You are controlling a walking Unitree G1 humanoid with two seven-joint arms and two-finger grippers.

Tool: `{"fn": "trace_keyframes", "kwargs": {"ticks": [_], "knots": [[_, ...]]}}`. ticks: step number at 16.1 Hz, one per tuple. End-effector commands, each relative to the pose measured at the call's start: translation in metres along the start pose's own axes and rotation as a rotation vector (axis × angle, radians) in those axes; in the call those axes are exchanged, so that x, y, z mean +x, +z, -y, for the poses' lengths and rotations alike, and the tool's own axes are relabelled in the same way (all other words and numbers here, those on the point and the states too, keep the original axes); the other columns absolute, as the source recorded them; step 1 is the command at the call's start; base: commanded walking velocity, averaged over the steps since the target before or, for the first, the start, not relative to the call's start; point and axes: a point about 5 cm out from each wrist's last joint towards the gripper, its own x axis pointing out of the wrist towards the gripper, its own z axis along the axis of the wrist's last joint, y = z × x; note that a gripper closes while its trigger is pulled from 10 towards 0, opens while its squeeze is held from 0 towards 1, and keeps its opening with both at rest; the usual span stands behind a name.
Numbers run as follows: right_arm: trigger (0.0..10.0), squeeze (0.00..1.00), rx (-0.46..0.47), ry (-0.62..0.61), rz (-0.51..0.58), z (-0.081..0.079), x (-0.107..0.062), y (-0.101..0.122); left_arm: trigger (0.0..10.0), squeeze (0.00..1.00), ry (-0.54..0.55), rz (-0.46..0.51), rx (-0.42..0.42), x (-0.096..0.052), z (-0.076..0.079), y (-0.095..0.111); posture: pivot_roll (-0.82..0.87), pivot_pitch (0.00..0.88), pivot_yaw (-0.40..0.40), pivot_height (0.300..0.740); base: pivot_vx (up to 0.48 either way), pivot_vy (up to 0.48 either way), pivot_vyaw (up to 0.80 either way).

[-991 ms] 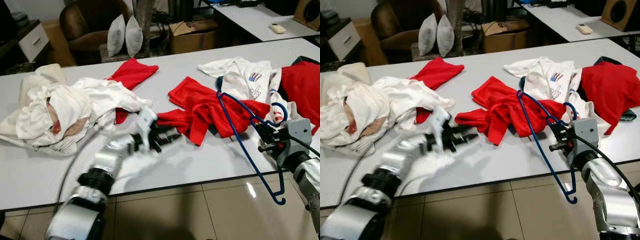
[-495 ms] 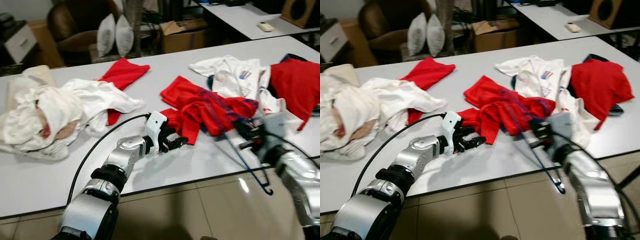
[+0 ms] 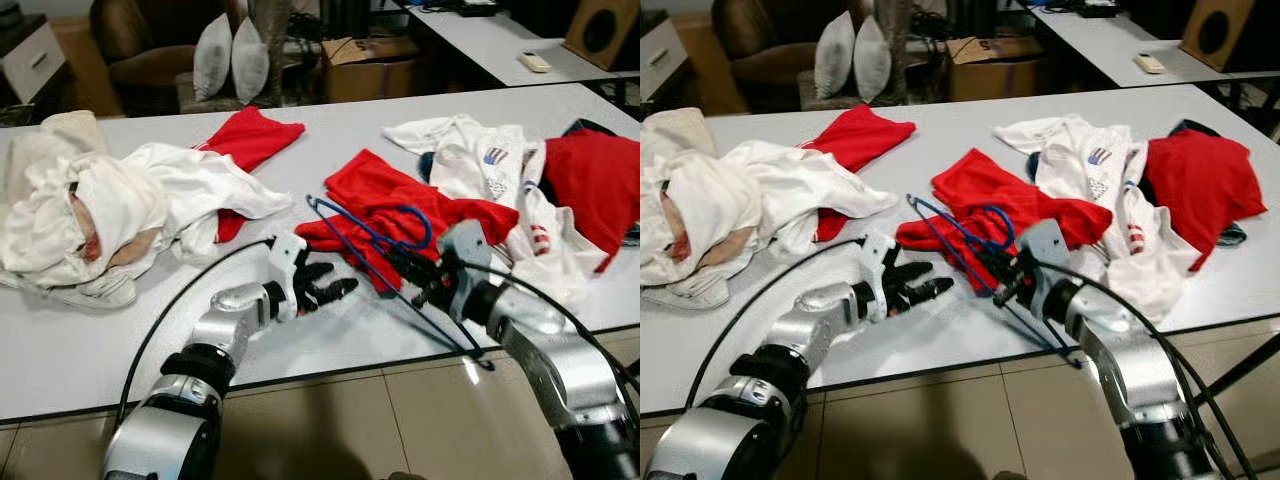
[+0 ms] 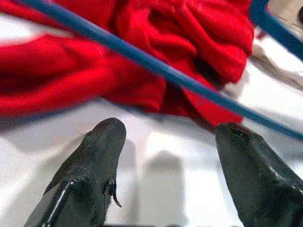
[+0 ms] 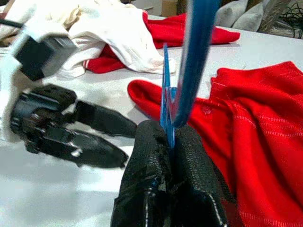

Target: Hang hanger

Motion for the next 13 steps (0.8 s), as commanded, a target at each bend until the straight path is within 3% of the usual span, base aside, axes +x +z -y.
{"fn": "trace_keyframes", "kwargs": {"ticks": [1, 5, 6, 8, 10, 13], "knots": [[10.0, 0.00, -0.006, -0.032, 0.002, 0.006, 0.000, 0.002, 10.0, 0.00, -0.002, 0.012, 0.024, -0.006, -0.003, 0.006, -0.17, 0.000, 0.052, 0.740, 0.000, 0.000, 0.00], [10.0, 0.00, -0.086, -0.342, 0.121, 0.062, -0.034, 0.041, 10.0, 0.00, -0.027, 0.067, 0.130, -0.038, -0.012, 0.024, -0.19, 0.000, 0.067, 0.740, 0.000, 0.000, 0.00], [10.0, 0.00, -0.125, -0.382, 0.104, 0.069, -0.041, 0.042, 10.0, 0.00, -0.017, 0.076, 0.148, -0.044, -0.013, 0.026, -0.19, 0.000, 0.071, 0.740, 0.000, 0.000, 0.00], [10.0, 0.00, -0.260, -0.454, -0.035, 0.086, -0.057, 0.028, 10.0, 0.00, 0.003, 0.095, 0.194, -0.057, -0.013, 0.032, -0.19, 0.000, 0.073, 0.740, 0.000, 0.000, 0.00], [10.0, 0.00, -0.278, -0.406, -0.123, 0.082, -0.054, 0.006, 10.0, 0.00, 0.021, 0.098, 0.198, -0.062, -0.012, 0.033, -0.18, 0.000, 0.070, 0.740, 0.000, 0.000, 0.00], [10.0, 0.00, -0.207, -0.221, -0.070, 0.051, -0.026, -0.009, 10.0, 0.00, 0.052, 0.086, 0.205, -0.061, -0.012, 0.031, -0.17, 0.000, 0.066, 0.740, 0.000, 0.000, 0.00]]}}
